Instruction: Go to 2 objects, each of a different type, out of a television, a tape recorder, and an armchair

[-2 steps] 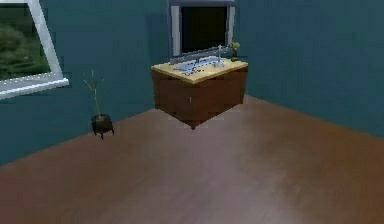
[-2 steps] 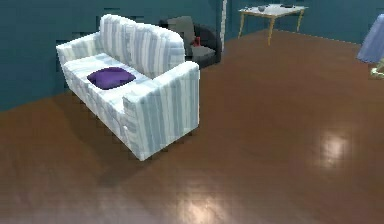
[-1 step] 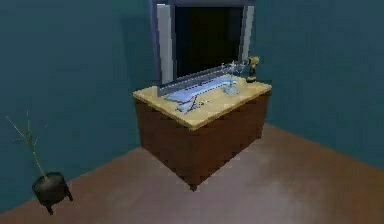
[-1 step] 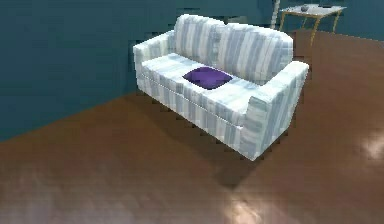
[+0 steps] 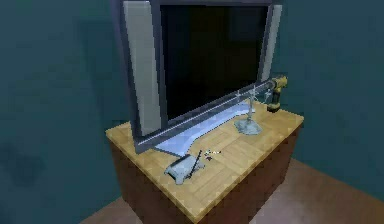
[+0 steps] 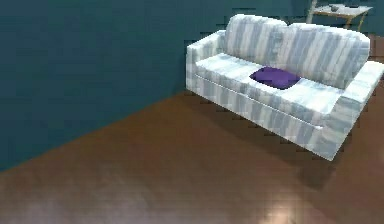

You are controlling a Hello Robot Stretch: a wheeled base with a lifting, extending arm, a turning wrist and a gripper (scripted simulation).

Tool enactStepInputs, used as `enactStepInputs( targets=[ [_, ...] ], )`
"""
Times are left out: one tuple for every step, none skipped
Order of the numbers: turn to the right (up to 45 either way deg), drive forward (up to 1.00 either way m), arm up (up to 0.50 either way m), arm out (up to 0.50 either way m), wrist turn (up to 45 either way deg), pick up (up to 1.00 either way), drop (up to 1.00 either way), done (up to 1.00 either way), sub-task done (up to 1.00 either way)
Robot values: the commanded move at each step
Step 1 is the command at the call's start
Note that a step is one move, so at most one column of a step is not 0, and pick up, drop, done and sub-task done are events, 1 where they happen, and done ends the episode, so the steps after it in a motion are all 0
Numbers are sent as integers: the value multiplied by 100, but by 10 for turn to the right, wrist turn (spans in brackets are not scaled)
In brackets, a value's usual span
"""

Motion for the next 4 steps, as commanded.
enactStepInputs(
  targets=[
    [0, 0, 0, 0, 0, 0, 0, 0, 100],
    [450, 0, 0, 0, 0, 0, 0, 0, 0],
    [450, 0, 0, 0, 0, 0, 0, 0, 0],
    [450, 0, 0, 0, 0, 0, 0, 0, 0]
  ],
)
